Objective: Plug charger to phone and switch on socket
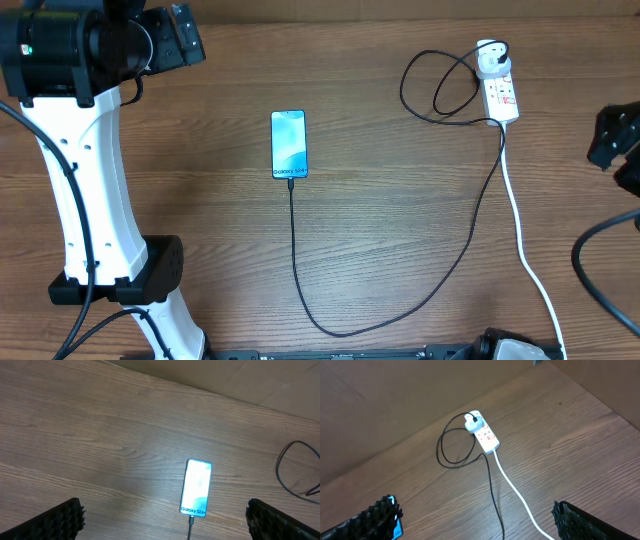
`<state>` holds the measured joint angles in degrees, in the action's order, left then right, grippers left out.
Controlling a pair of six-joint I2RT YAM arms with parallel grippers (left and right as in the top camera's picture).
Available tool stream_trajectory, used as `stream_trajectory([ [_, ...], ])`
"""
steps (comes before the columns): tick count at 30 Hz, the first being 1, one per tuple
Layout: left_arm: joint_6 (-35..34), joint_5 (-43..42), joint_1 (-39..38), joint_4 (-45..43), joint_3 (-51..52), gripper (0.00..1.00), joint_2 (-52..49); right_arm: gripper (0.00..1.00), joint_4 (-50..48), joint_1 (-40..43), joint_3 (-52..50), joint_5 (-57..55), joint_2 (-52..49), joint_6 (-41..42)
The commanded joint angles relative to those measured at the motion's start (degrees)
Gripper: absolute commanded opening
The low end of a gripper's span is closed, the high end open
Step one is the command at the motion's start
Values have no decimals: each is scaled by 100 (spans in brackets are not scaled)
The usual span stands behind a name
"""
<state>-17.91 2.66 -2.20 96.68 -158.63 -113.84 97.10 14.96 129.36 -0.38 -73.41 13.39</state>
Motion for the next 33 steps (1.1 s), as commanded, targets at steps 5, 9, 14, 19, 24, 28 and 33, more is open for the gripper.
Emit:
stream_trajectory([
  [5, 11, 72, -7, 11, -48, 100, 61, 100, -7, -9, -140, 151, 592, -225],
  [9, 11, 72, -7, 11, -48, 100, 61, 100, -352, -422, -748, 85, 1023, -212],
  [14, 11, 72, -7, 11, -48, 100, 61, 100, -2194, -1126, -2524, -260, 1902, -216],
  [19, 11, 72, -7, 11, -48, 100, 61, 100, -4607, -1517, -4929, -356, 3047, -234],
  [24, 9, 72, -7, 11, -48, 100, 61, 100, -7143, -1751, -7742, -334, 4439, -223],
  [28, 11, 72, -7, 11, -48, 100, 61, 100, -8714, -1899, -9792, -295, 5512, -122],
  [33, 11, 72, -7, 11, -48, 100, 61, 100, -9794, -2052, -11379, -369, 6365, -129],
])
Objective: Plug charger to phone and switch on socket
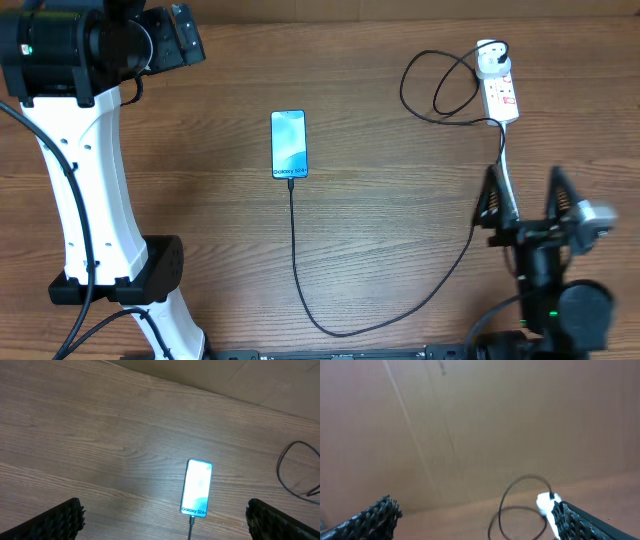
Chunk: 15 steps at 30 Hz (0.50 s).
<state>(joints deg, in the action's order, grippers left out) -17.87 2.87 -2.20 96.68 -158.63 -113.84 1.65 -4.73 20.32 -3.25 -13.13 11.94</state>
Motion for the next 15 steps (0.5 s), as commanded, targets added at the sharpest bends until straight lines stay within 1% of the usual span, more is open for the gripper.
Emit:
stream_trajectory([
  [1, 7, 50, -7, 11, -48, 99, 61, 100, -354, -103, -671, -122, 463, 17],
  [9, 7, 50, -7, 11, -48, 100, 61, 100, -417, -238, -1473, -479, 975, 15],
  [15, 7, 50, -7, 11, -48, 100, 61, 100, -437, -238, -1910, -490, 1305, 17],
])
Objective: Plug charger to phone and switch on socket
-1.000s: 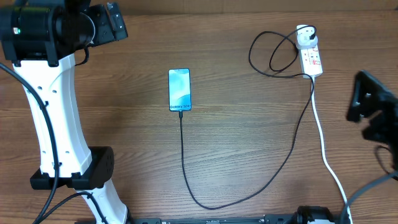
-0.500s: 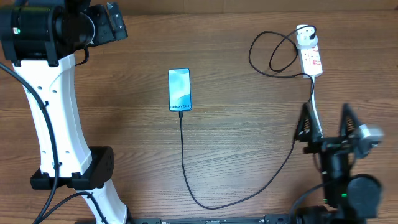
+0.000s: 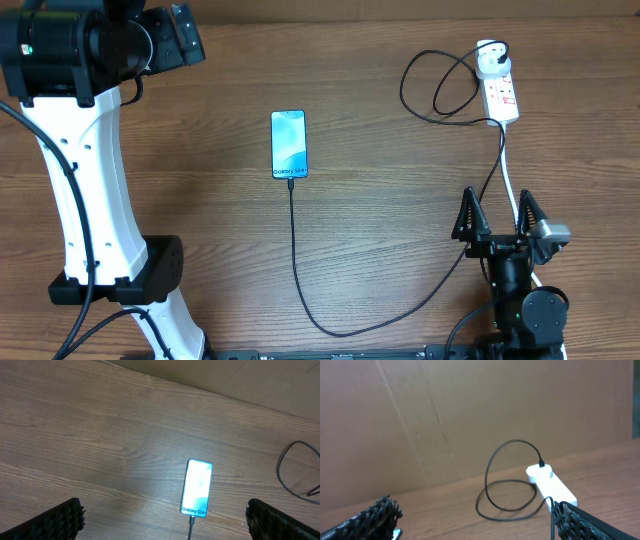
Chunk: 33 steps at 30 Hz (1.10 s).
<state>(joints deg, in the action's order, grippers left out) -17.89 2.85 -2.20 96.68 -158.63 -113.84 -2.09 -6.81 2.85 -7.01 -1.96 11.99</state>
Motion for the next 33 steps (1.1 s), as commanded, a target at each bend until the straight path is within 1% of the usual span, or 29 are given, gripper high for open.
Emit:
stream_trajectory([
  [1, 9, 52, -7, 11, -48, 100, 61, 100, -94, -33, -210, -114, 184, 13],
  [5, 9, 52, -7, 11, -48, 100, 61, 100, 369, -39, -240, -48, 184, 17],
  [7, 9, 52, -7, 11, -48, 100, 61, 100, 647, -39, -243, 258, 184, 15],
  [10, 9, 52, -7, 11, -48, 100, 61, 100, 673, -42, -240, 605, 184, 15],
  [33, 9, 52, -7, 11, -48, 100, 61, 100, 675, -42, -240, 605, 181, 15],
])
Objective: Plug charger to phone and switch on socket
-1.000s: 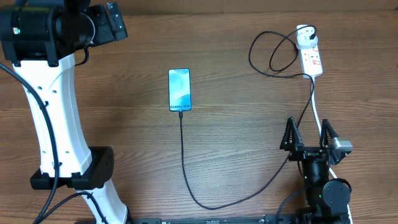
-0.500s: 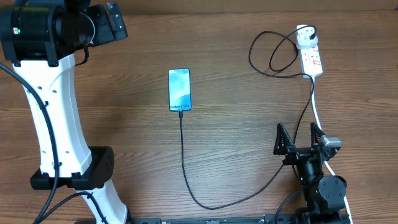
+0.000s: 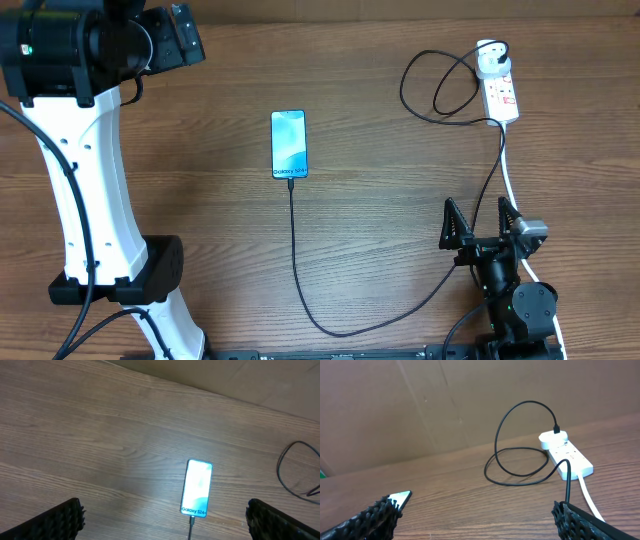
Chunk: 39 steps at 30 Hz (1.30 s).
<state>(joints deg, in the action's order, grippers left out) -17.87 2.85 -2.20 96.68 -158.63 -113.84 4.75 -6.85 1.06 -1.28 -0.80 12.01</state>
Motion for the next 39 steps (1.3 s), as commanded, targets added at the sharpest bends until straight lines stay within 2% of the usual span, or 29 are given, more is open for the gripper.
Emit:
stream_trajectory([
  [1, 7, 52, -7, 9, -48, 100, 61, 100, -11, -37, -61, 33, 66, 13],
  [12, 7, 55, -9, 11, -48, 100, 133, 100, -9, -37, -61, 33, 63, 13],
  [17, 7, 57, -160, 9, 103, 100, 608, 100, -9, -37, -61, 33, 63, 13],
  [19, 188, 363, -243, -240, 516, 100, 1027, 100, -9, -37, -61, 33, 63, 13],
  [24, 483, 442, -299, -2004, 2758, 100, 2551, 100, -9, -37, -61, 33, 63, 13],
  [30, 1432, -472, -297, -4732, 6306, 100, 4507, 100, -11, -37, -61, 33, 63, 13],
  [39, 2046, -879, -297, -7471, 10480, 100, 6699, 100, -9, -37, -61, 33, 63, 13],
])
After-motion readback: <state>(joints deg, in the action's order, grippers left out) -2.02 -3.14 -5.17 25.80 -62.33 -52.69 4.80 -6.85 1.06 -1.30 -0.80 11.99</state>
